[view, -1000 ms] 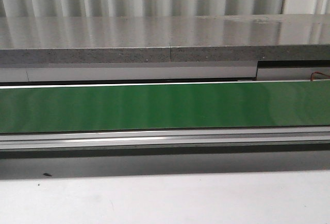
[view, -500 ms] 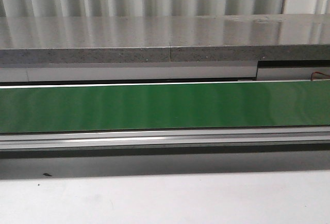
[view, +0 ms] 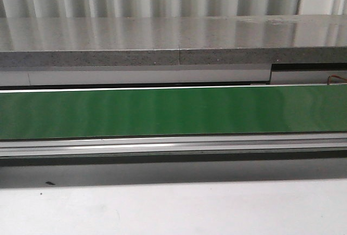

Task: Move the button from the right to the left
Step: 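Grasp the yellow push button with the right gripper and lift it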

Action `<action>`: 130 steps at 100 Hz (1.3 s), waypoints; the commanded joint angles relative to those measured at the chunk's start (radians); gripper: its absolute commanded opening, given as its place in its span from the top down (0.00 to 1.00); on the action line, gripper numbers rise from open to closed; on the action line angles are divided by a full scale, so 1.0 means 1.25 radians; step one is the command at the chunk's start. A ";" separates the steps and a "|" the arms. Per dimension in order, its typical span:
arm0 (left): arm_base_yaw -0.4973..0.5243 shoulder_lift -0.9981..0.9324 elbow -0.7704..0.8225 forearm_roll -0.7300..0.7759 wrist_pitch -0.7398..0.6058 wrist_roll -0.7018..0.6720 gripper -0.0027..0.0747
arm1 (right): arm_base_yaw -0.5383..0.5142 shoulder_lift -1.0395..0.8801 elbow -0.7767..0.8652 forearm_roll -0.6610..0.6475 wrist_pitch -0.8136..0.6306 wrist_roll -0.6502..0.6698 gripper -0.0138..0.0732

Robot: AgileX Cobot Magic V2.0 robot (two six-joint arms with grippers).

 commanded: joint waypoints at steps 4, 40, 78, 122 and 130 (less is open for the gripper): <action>-0.004 -0.026 0.031 -0.005 -0.062 -0.004 0.99 | -0.051 0.038 -0.063 -0.018 -0.015 -0.004 0.16; -0.004 -0.026 0.031 -0.005 -0.062 -0.004 0.99 | -0.258 0.232 -0.192 -0.019 -0.020 -0.024 0.16; -0.004 -0.026 0.031 -0.005 -0.062 -0.004 0.99 | -0.326 0.441 -0.264 -0.019 -0.042 -0.097 0.16; -0.004 -0.026 0.031 -0.005 -0.062 -0.004 0.99 | -0.327 0.574 -0.265 -0.018 -0.119 -0.153 0.18; -0.004 -0.026 0.031 -0.005 -0.062 -0.004 0.99 | -0.327 0.576 -0.265 -0.017 -0.119 -0.153 0.29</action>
